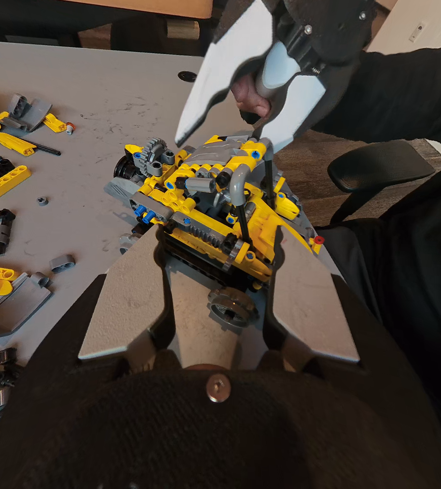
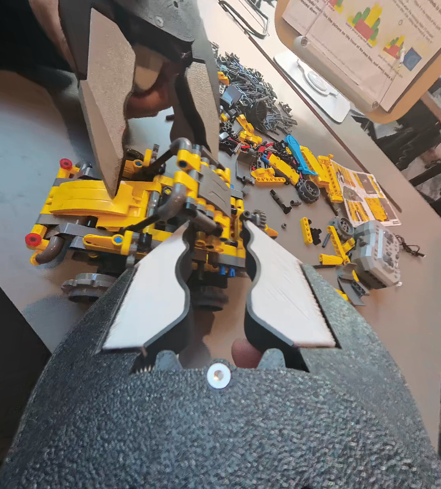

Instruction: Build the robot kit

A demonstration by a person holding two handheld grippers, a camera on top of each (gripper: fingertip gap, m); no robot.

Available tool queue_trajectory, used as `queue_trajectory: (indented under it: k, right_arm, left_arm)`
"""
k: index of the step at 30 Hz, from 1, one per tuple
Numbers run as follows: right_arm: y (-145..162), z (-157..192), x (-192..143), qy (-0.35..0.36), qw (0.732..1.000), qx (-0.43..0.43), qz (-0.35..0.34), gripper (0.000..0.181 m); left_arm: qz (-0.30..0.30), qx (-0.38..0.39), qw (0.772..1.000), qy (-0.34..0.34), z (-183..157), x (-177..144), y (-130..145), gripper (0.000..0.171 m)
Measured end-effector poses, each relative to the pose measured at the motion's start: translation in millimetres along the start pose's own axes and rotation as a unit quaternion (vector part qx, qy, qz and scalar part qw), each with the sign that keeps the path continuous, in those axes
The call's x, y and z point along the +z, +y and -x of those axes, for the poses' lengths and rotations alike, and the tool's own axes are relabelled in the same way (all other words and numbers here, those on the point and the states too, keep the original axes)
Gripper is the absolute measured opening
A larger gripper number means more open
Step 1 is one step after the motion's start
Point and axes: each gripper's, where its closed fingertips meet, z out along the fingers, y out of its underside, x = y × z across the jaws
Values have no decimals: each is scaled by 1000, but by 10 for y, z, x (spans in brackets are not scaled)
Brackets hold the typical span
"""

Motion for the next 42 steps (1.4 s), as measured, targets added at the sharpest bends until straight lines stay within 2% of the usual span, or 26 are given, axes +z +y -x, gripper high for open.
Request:
queue_trajectory:
  k: [1, 3, 9, 17, 20, 27, 29, 31, 34, 36, 39, 40, 42]
  right_arm:
    - [-5, 31, 8, 4, 1000, -17, 1, 23]
    - [-6, 14, 9, 28, 999, -32, 2, 24]
    - [-28, -41, -31, 28, 998, 40, -36, 20]
    - [29, -51, -47, -83, 967, 227, -82, 20]
    - [66, -91, -68, -101, 955, 263, -97, 22]
    - [113, -65, -156, -82, 970, 208, -94, 23]
    - [132, -87, -207, -71, 974, 190, -97, 31]
    - [113, -86, -277, -85, 971, 194, -111, 37]
    - [170, -148, -341, -80, 971, 197, -109, 33]
    - [202, -134, -359, -90, 968, 206, -109, 32]
    - [219, -11, -329, -123, 963, 219, -101, 41]
    - [201, 21, -327, -126, 964, 212, -101, 43]
    - [164, 63, -317, -122, 965, 208, -101, 45]
  left_arm:
    - [1, 1, 1000, -3, 0, 1, 1, 81]
    - [1, 4, 1000, -6, 2, 0, 7, 82]
    - [-1, 7, 1000, -2, -15, 8, 8, 82]
    - [4, 14, 1000, 6, -58, 1, 32, 78]
    - [5, 11, 1000, 13, -72, 10, 50, 72]
    - [-6, 15, 1000, 10, -88, 6, 7, 70]
    - [-15, 17, 1000, 9, -108, -4, -31, 68]
    - [-26, 23, 999, 9, -142, -5, -90, 67]
    - [-37, 11, 999, 6, -162, 20, -178, 62]
    - [-27, -1, 1000, -15, -125, 50, -197, 57]
    - [-8, -12, 998, -54, -79, 86, -182, 51]
    - [-1, -11, 997, -71, -56, 85, -164, 45]
    - [9, -17, 996, -92, -35, 61, -150, 43]
